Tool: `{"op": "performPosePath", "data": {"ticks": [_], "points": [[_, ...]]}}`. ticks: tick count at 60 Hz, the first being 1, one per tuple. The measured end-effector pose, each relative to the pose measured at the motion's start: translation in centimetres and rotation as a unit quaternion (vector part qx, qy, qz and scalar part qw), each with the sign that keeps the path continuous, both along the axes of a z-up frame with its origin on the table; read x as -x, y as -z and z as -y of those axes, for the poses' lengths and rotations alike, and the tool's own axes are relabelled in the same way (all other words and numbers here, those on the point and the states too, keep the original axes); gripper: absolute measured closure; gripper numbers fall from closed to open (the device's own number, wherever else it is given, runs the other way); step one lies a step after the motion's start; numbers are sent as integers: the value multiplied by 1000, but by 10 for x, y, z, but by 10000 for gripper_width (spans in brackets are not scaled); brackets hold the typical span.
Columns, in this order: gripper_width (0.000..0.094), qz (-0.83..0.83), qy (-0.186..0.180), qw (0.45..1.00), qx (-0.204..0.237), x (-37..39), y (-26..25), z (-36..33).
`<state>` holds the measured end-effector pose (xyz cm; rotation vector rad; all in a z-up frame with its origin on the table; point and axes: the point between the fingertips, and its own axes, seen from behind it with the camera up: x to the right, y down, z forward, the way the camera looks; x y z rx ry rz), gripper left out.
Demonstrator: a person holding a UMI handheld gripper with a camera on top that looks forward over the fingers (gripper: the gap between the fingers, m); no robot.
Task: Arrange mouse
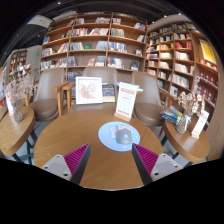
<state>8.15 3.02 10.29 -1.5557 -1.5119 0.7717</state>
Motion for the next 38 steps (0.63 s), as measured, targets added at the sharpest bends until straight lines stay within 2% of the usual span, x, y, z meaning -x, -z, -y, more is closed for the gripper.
{"op": "performPosePath", "data": {"ticks": [17,25,38], "points": [[84,3,-19,1000,9,-119,-7,54],[85,9,-20,1000,16,-142,-2,60],[84,10,-31,999,-7,-155,4,64]]}}
